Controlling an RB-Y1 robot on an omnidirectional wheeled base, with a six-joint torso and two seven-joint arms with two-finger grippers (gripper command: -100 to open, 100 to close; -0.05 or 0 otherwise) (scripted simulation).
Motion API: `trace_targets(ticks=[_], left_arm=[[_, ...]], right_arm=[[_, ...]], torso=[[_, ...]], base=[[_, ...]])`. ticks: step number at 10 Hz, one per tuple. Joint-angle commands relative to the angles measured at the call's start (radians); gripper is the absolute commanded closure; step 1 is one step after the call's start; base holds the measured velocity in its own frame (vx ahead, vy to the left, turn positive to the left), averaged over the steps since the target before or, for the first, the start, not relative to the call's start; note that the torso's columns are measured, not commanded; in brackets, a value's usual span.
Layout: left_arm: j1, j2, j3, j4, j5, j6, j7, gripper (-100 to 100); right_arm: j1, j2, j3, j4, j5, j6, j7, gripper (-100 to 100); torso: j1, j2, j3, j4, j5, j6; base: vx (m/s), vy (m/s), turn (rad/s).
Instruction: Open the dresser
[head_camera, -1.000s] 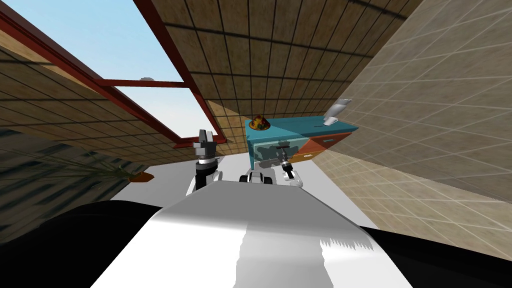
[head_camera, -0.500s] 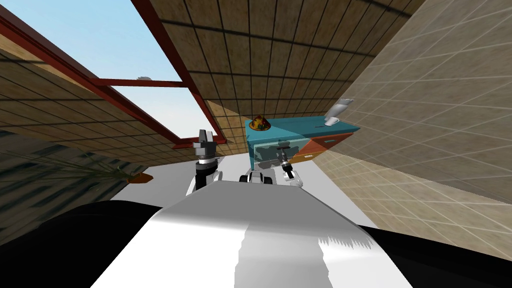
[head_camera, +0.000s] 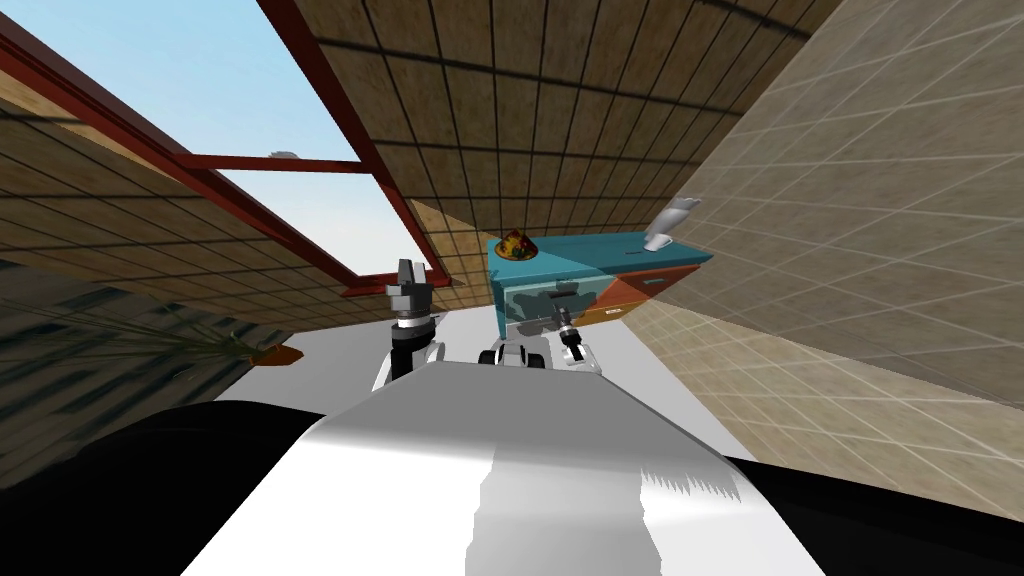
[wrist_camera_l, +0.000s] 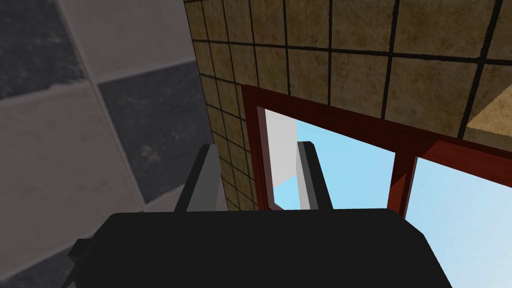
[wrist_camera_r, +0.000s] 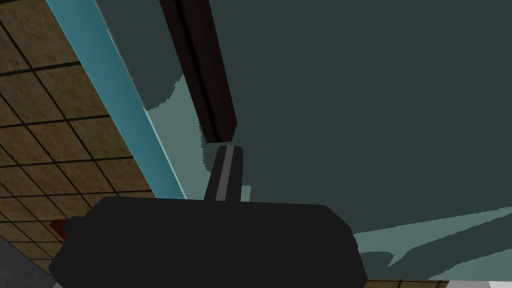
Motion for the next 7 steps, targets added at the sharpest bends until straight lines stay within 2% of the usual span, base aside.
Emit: trace_targets(ticks=[1, 6, 7], left_arm=[[0.0, 0.0, 0.0, 0.0, 0.0, 0.0, 0.0, 0], [0.0, 0.0, 0.0, 0.0, 0.0, 0.0, 0.0, 0], [0.0, 0.0, 0.0, 0.0, 0.0, 0.0, 0.0, 0]], right_arm=[[0.062, 0.044, 0.039, -0.079, 0.008, 0.029, 0.028, 100], [0.186, 0.133, 0.115, -0.233, 0.024, 0.082, 0.08, 100], [0.173, 0.118, 0.105, -0.214, 0.021, 0.073, 0.068, 100]], torso=[[0.002, -0.002, -0.001, 0.0, 0.001, 0.0], [0.004, -0.002, -0.001, 0.0, 0.001, 0.0], [0.004, -0.002, -0.001, -0.001, 0.001, 0.0]], base=[[-0.034, -0.101, -0.01], [-0.042, -0.112, -0.013], [-0.02, -0.046, 0.0]])
